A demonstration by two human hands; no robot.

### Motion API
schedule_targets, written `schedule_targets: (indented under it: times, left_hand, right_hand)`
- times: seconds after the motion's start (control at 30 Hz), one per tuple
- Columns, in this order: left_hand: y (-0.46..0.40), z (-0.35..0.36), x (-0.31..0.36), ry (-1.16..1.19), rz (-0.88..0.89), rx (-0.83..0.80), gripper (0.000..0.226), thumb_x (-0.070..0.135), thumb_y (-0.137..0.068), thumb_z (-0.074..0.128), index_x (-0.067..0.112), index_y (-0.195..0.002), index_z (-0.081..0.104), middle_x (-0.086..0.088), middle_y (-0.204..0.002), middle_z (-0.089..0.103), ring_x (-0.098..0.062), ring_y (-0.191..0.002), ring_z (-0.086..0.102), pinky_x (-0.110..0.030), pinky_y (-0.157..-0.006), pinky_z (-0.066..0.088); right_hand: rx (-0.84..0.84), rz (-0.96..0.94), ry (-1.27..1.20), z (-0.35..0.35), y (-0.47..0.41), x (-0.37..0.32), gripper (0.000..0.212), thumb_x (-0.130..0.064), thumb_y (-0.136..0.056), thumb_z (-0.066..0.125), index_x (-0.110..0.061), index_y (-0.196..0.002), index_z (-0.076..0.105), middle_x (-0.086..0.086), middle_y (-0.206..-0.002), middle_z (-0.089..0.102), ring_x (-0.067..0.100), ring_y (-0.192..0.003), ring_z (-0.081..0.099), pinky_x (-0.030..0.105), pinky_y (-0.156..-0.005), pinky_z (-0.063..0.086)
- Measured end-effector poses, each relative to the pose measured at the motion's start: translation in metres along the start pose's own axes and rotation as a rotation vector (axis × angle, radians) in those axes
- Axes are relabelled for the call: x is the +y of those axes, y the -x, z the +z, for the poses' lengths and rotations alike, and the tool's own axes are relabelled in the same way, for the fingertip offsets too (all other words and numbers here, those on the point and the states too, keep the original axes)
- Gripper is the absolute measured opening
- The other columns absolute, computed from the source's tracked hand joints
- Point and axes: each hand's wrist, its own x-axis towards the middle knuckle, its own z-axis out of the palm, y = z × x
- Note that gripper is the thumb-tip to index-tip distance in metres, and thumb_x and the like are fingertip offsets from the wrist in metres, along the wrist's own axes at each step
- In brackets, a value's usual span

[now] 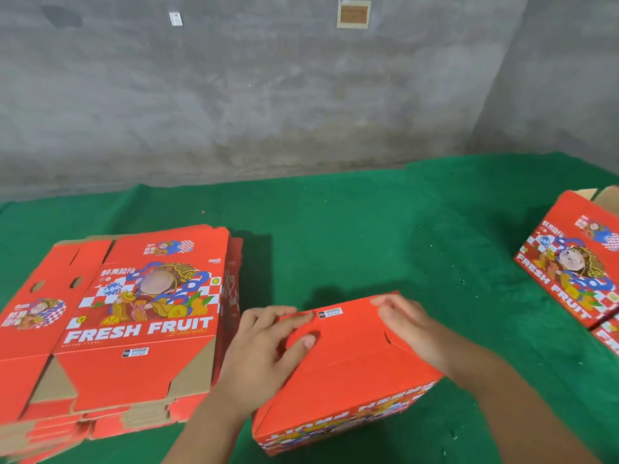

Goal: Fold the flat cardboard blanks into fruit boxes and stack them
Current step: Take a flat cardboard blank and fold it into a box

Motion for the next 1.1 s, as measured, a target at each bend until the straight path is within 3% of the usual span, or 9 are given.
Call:
schedule_targets:
  times: [0.13, 0.3, 0.47, 0.57, 0.7, 0.77, 0.83, 0.93, 1.1]
  left_hand:
    - [0.000, 0.018, 0.010, -0.278, -0.306, 0.044, 0.093, 0.088, -0.076, 0.050, 0.051, -0.156, 0.019, 0.015, -0.142, 0.034, -0.020, -0.134, 0.036, -0.057, -0.116, 0.030]
    - [0.002, 0.020, 0.017, -0.174, -0.307, 0.064, 0.077, 0.073, -0.081, 0.065, 0.042, -0.147, 0.041, 0.010, -0.132, 0.045, -0.022, -0.123, 0.045, -0.041, -0.099, 0.048]
    - [0.006, 0.006, 0.028, 0.787, -0.271, 0.433, 0.030, 0.049, -0.082, 0.075, 0.036, -0.107, 0.066, 0.013, -0.104, 0.069, -0.007, -0.101, 0.064, -0.024, -0.091, 0.047]
    - [0.001, 0.001, 0.032, 1.156, -0.532, 0.786, 0.027, 0.042, -0.083, 0.073, 0.034, -0.104, 0.058, -0.007, -0.105, 0.068, -0.020, -0.094, 0.061, -0.032, -0.088, 0.048]
    - [0.005, -0.007, 0.027, 1.636, -0.844, -0.158, 0.046, 0.050, -0.083, 0.069, 0.016, -0.114, 0.077, -0.021, -0.108, 0.076, -0.035, -0.084, 0.076, -0.047, -0.074, 0.062]
    - [0.008, 0.008, 0.020, 1.570, -0.790, -0.100, 0.048, 0.038, -0.085, 0.077, 0.016, -0.127, 0.069, -0.022, -0.116, 0.074, -0.041, -0.095, 0.075, -0.052, -0.076, 0.061]
    - [0.010, 0.019, 0.010, 1.503, -0.654, 0.095, 0.058, 0.029, -0.079, 0.088, 0.024, -0.131, 0.062, -0.020, -0.119, 0.073, -0.043, -0.100, 0.074, -0.055, -0.076, 0.060]
    - [0.012, 0.019, -0.005, 1.338, -0.378, 0.058, 0.073, 0.033, -0.078, 0.090, 0.038, -0.141, 0.052, -0.012, -0.130, 0.070, -0.041, -0.111, 0.070, -0.062, -0.087, 0.057]
    - [0.003, 0.021, -0.015, 1.101, -0.277, 0.111, 0.062, 0.039, -0.091, 0.077, 0.046, -0.145, 0.048, -0.006, -0.129, 0.072, -0.035, -0.107, 0.073, -0.057, -0.083, 0.060]
  right_hand:
    - [0.253, 0.079, 0.516, 0.024, -0.004, 0.019, 0.085, -0.066, -0.085, 0.066, -0.058, -0.150, 0.013, -0.005, -0.133, 0.030, 0.027, -0.107, 0.065, 0.038, -0.085, 0.049]
    - [0.376, 0.140, 0.752, 0.036, -0.017, 0.013, 0.081, -0.080, -0.080, 0.059, -0.052, -0.142, 0.015, -0.001, -0.122, 0.031, 0.029, -0.085, 0.065, 0.038, -0.068, 0.050]
    - [0.394, 0.036, 0.203, 0.009, -0.004, 0.013, 0.075, -0.093, -0.068, 0.044, -0.058, -0.134, 0.038, -0.005, -0.127, 0.040, 0.015, -0.114, 0.062, 0.035, -0.097, 0.046]
    - [0.590, -0.115, -0.114, -0.003, 0.003, 0.009, 0.050, -0.082, -0.073, 0.052, -0.050, -0.111, 0.057, -0.006, -0.116, 0.051, -0.012, -0.094, 0.056, 0.013, -0.079, 0.043]
    - [0.806, -0.245, -0.258, 0.011, 0.007, 0.014, 0.025, -0.060, -0.082, 0.060, -0.035, -0.084, 0.059, 0.003, -0.099, 0.053, -0.002, -0.081, 0.052, 0.012, -0.073, 0.037]
    - [0.843, -0.275, -0.345, 0.018, 0.008, 0.023, 0.013, -0.041, -0.087, 0.067, -0.039, -0.090, 0.055, 0.002, -0.096, 0.055, 0.003, -0.077, 0.054, 0.023, -0.072, 0.044]
    - [0.759, -0.148, -0.500, 0.013, 0.008, 0.035, 0.035, -0.023, -0.092, 0.073, -0.042, -0.113, 0.052, 0.001, -0.096, 0.060, 0.017, -0.079, 0.064, 0.038, -0.069, 0.054]
    - [0.384, 0.116, -0.708, 0.000, 0.010, 0.043, 0.041, -0.028, -0.095, 0.072, -0.032, -0.131, 0.052, 0.008, -0.109, 0.075, 0.038, -0.092, 0.076, 0.050, -0.073, 0.063]
    - [-0.038, 0.095, -0.764, 0.010, 0.014, 0.058, 0.061, -0.044, -0.083, 0.083, -0.041, -0.136, 0.053, 0.005, -0.130, 0.071, 0.033, -0.116, 0.070, 0.052, -0.088, 0.060]
